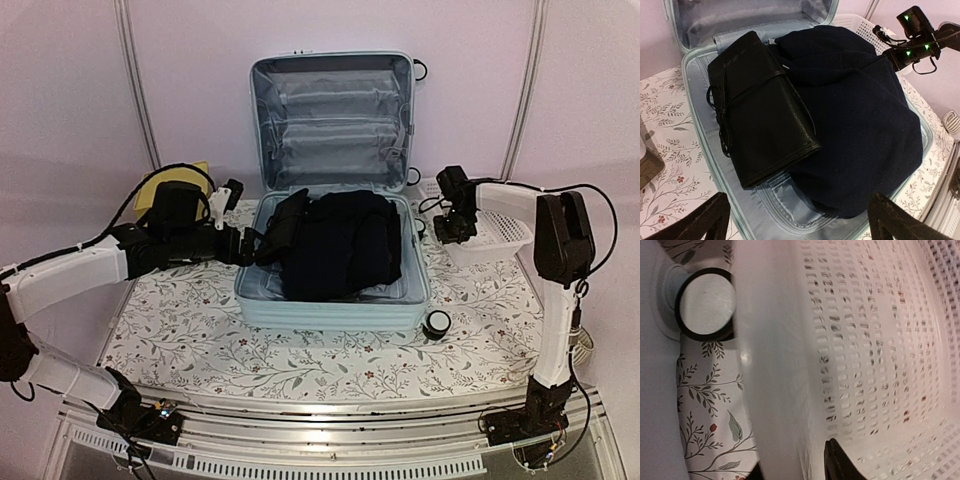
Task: Open, take out, and arrange the luggage
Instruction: Pick up the bin from the corner of the board.
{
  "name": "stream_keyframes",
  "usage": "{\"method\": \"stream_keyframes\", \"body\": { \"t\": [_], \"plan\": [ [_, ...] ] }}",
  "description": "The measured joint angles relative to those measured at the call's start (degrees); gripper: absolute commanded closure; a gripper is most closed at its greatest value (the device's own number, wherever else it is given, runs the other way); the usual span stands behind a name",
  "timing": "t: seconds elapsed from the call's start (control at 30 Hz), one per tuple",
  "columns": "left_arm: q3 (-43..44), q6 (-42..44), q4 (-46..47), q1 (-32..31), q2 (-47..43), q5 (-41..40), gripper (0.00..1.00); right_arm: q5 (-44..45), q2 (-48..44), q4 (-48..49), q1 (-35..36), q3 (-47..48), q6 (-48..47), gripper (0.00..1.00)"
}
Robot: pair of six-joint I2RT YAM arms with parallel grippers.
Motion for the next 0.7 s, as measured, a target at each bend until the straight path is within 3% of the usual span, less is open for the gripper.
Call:
{"method": "stream_keyframes", "body": {
  "t": [0.33,0.7],
  "plan": [
    [0.17,0.31,-0.20,0.22,0.92,-0.76,0.02,8.72,-1.16,-0.59,3.50,0.98,-0.79,0.89],
    [0.57,0.48,-0.46,0.28,1.25,-0.96,0.02,14.43,-15.39,-0.92,2.78,-2.69,2.34,0.89]
  ]
}}
